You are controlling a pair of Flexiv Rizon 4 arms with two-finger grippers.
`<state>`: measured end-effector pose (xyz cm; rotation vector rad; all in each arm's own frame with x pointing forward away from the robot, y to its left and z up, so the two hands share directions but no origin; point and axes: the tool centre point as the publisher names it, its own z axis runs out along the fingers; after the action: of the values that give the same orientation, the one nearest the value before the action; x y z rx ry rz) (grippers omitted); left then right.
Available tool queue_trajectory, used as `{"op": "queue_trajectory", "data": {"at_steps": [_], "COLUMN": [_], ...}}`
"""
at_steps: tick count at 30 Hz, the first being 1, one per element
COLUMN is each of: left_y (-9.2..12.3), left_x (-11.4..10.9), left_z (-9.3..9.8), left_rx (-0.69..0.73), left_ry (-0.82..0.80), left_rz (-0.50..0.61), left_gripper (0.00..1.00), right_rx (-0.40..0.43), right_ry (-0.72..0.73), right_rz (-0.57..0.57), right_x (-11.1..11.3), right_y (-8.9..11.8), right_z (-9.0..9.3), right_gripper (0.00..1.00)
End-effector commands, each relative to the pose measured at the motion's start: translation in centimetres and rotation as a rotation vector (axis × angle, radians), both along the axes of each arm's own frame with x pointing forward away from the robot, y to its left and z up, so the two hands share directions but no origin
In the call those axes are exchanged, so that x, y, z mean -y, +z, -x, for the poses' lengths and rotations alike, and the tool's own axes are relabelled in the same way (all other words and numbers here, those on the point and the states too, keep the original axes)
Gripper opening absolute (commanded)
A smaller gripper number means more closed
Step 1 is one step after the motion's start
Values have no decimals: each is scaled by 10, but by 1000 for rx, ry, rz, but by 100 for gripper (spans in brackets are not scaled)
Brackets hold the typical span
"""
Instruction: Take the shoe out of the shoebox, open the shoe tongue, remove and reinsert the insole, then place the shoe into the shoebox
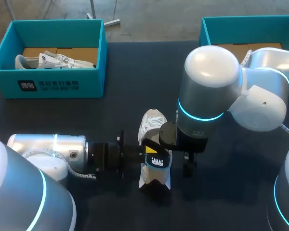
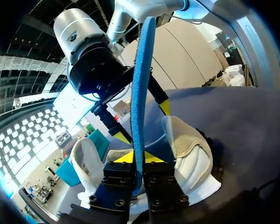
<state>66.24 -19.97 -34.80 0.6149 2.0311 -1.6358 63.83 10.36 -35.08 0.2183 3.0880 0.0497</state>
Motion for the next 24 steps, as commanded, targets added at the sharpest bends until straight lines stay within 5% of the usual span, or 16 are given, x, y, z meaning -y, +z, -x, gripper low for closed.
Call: {"op": "queue_trajectory", "data": {"at_steps": [1,24], "left_y": [2,29], "left_x": [-4,8], "left_z": [1,25], "left_rx": [-3,50], "left_ry": [-12,-91], "left_rz": [-1,-9], "left_gripper": [24,27], "right_rx": [1,1], "right_ry": [-1,-1], "right_rz": [-1,-1], "right_x": [-1,-1], "right_y": [-2,-2], "right_z": [0,0], "right_gripper": [100,100]}}
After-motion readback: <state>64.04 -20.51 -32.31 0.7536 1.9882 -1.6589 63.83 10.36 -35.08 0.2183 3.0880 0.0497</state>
